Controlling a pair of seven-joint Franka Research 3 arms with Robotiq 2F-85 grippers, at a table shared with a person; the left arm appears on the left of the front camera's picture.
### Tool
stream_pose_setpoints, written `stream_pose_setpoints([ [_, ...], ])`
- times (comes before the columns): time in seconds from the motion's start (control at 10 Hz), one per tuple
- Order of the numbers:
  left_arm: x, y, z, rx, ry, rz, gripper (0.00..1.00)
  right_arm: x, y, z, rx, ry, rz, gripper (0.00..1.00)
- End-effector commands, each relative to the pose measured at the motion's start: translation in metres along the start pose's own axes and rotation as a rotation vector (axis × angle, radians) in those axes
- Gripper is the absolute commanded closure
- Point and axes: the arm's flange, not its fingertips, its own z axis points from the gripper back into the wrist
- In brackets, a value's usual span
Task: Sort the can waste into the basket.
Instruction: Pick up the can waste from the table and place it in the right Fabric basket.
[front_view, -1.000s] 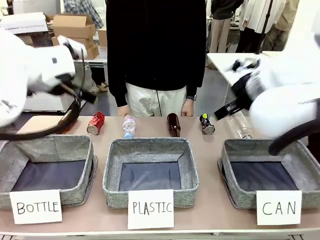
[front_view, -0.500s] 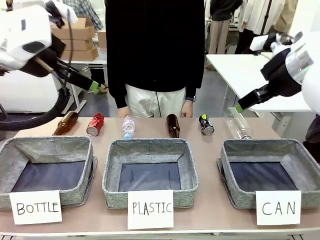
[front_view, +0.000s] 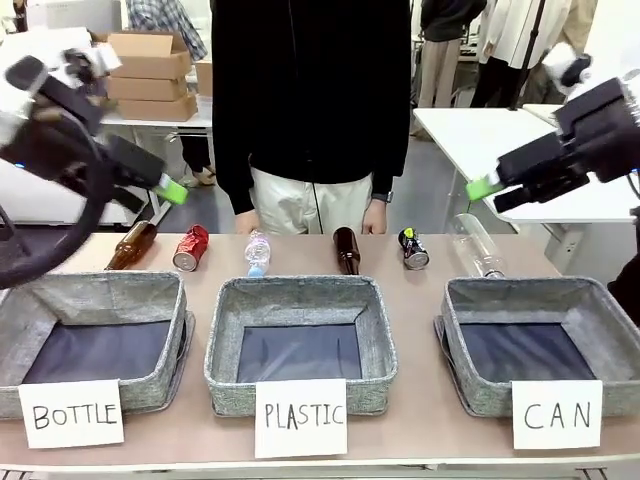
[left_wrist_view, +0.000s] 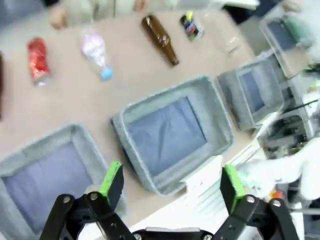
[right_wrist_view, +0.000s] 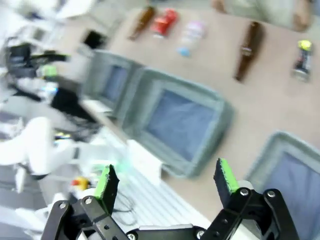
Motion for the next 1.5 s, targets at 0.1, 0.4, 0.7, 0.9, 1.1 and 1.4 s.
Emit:
stream_pose_setpoints([
  [0.1, -0.027, 0.056, 0.045, -0.363, -0.311, 0.541, 0.00, 0.008, -0.045, 0.003, 0.800, -0.067, -0.361, 0.00],
  [0.4, -0.047, 0.101, 0.064, -0.476, -0.454, 0.549, 0.00, 0.004, -0.079, 0.001, 0.763, -0.232, -0.550, 0.00],
  [0.7, -0.004, 0.090, 0.087, -0.369, -0.275, 0.526, 0.00, -0.001, -0.053, 0.015, 0.626, -0.148, -0.232, 0.00],
  [0.9, -0.004, 0.090, 0.087, -0.369, -0.275, 0.526, 0.00, -0.001, -0.053, 0.015, 0.626, -0.148, -0.232, 0.00],
  [1.1, -0.004, 0.090, 0.087, -0.369, -0.275, 0.526, 0.00, -0.001, -0.053, 0.015, 0.626, -0.148, -0.232, 0.00],
  [1.4, -0.004, 0.090, 0.087, -0.369, -0.275, 0.526, 0.00, 0.025, -0.043, -0.003, 0.149, 0.096, -0.280, 0.00],
])
